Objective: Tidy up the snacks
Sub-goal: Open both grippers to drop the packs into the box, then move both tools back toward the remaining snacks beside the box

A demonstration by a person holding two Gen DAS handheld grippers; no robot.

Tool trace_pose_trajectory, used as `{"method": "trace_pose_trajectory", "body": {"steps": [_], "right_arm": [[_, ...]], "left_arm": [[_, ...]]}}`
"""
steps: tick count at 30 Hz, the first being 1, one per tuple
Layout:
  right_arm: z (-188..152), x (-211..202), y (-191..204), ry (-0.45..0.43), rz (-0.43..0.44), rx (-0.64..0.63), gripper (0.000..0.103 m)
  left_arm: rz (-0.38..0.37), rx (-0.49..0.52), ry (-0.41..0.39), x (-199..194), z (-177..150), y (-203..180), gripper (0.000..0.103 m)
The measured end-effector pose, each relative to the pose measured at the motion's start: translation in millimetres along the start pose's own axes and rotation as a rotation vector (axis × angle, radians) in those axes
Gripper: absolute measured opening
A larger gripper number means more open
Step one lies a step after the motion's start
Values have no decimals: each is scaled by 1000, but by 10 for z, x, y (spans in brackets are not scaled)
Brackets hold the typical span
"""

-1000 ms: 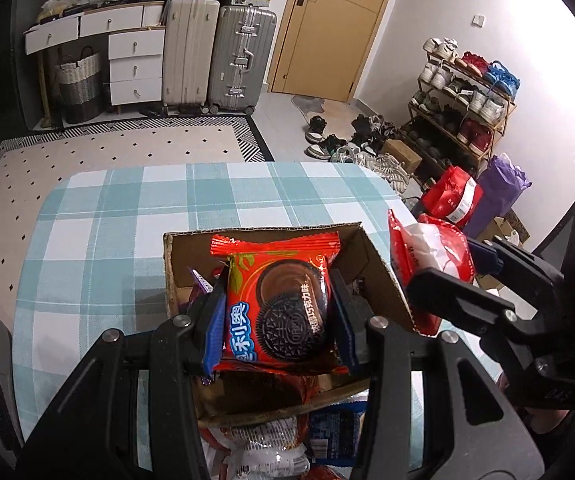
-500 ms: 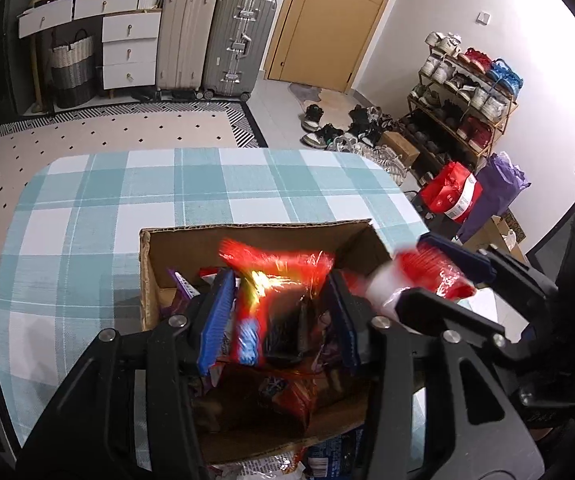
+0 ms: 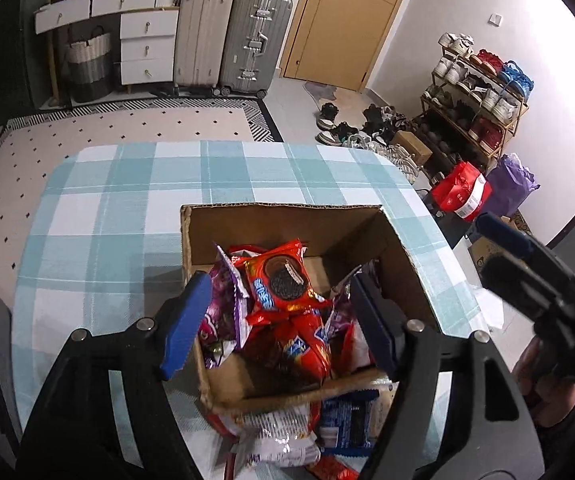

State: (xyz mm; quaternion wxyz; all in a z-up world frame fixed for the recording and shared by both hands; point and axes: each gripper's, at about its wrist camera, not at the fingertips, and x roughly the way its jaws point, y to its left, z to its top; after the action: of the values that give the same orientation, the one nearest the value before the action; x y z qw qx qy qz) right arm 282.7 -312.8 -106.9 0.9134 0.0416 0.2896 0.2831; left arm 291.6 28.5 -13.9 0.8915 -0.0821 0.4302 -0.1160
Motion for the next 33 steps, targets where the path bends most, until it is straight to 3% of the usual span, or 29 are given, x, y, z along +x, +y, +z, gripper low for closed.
{"method": "trace_pose_trajectory", "body": {"steps": [16,26,33], "right_arm": [[-70,-867,497,-111,-19,-74,96],[-235,-1319,748,-158,-17,-107,97],[-427,-1555,851,-168,-10,-110,97]], "left_arm": [[65,50,-125,-982,-406,-299,82],[89,73,-159,-1422,-733,-451,84],[110,69,-202,-1697,-999,-533,97]]}}
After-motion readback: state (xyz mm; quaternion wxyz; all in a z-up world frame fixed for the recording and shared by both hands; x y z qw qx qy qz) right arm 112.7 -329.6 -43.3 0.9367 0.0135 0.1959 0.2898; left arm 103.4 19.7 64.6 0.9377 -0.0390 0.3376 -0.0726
